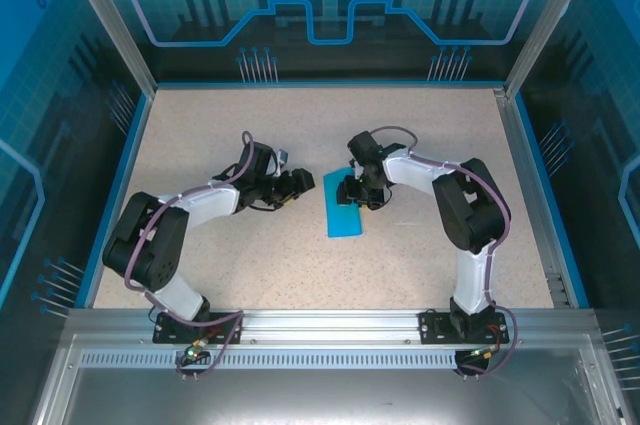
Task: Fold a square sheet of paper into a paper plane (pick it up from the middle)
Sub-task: Hold the square sheet of paper at the center of the table.
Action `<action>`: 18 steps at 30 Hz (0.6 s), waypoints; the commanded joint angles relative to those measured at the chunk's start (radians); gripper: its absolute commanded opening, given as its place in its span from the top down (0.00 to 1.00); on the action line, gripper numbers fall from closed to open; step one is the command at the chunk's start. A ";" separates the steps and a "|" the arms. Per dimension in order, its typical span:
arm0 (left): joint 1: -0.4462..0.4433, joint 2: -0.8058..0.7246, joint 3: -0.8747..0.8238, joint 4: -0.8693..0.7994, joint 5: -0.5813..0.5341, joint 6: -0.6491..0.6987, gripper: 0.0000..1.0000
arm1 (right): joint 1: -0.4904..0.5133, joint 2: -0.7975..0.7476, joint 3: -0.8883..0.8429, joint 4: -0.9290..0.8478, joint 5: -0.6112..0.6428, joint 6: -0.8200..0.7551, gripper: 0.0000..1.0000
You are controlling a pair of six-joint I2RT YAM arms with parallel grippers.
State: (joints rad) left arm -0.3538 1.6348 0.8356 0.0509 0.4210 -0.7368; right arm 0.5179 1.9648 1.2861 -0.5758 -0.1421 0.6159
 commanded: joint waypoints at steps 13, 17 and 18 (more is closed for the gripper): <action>-0.029 0.107 0.103 0.030 0.045 -0.027 0.48 | 0.009 0.101 -0.045 0.004 0.062 -0.064 0.44; -0.033 0.133 0.121 0.030 0.062 -0.029 0.54 | 0.010 0.113 -0.041 0.004 0.059 -0.062 0.44; -0.034 0.140 0.126 0.031 0.066 -0.030 0.56 | 0.009 0.116 -0.041 0.007 0.057 -0.060 0.45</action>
State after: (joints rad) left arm -0.3790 1.7531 0.9276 0.0769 0.4469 -0.7616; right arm 0.5190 1.9705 1.2850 -0.5762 -0.1379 0.5747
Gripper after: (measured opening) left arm 0.448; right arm 0.554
